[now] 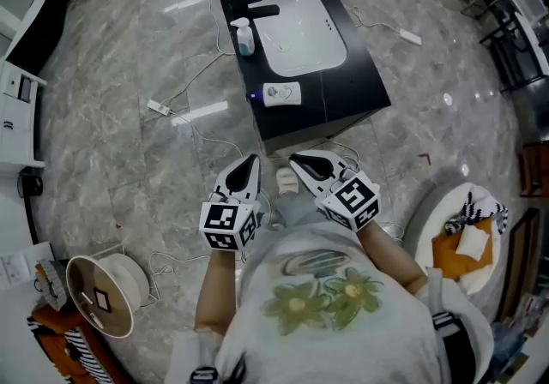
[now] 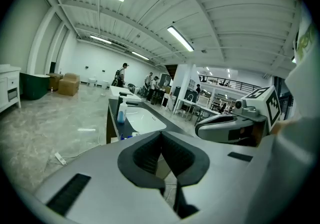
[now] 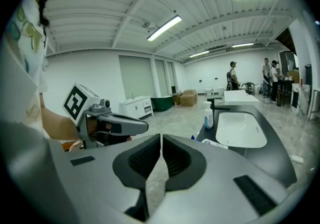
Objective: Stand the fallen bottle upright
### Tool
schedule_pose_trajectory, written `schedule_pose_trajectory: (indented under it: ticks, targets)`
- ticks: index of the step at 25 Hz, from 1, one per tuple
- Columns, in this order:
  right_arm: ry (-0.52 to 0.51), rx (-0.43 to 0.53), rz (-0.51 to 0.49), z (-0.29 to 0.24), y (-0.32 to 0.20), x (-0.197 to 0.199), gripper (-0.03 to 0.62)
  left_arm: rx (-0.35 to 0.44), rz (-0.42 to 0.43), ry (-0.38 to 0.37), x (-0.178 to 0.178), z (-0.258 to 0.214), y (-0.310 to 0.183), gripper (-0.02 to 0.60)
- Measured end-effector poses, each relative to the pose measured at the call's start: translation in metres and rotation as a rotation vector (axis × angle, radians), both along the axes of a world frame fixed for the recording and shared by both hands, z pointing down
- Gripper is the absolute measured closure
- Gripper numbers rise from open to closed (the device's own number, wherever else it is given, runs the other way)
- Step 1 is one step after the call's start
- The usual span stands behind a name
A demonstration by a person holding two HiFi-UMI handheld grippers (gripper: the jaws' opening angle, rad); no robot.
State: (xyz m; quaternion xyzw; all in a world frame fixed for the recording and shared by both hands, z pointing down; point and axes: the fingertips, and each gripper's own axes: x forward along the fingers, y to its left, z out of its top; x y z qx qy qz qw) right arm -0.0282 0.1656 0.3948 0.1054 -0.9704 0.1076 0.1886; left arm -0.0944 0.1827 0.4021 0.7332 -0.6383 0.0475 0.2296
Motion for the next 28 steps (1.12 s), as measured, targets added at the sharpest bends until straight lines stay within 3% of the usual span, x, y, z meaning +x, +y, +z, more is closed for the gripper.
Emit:
schedule_pose_trajectory:
  ticks: [10, 22, 28]
  targets:
    - [0.009, -0.027, -0.042, 0.012, -0.061, -0.023, 0.549, -0.048, -0.021, -0.035, -0.028, 0.017, -0.056, 0.563]
    - [0.019, -0.058, -0.087, 0.040, -0.120, -0.026, 0.549, -0.072, 0.070, -0.054, -0.036, 0.045, -0.118, 0.563]
    - [0.017, -0.066, -0.120, 0.048, -0.124, -0.027, 0.549, -0.101, 0.022, -0.073, -0.052, 0.059, -0.126, 0.561]
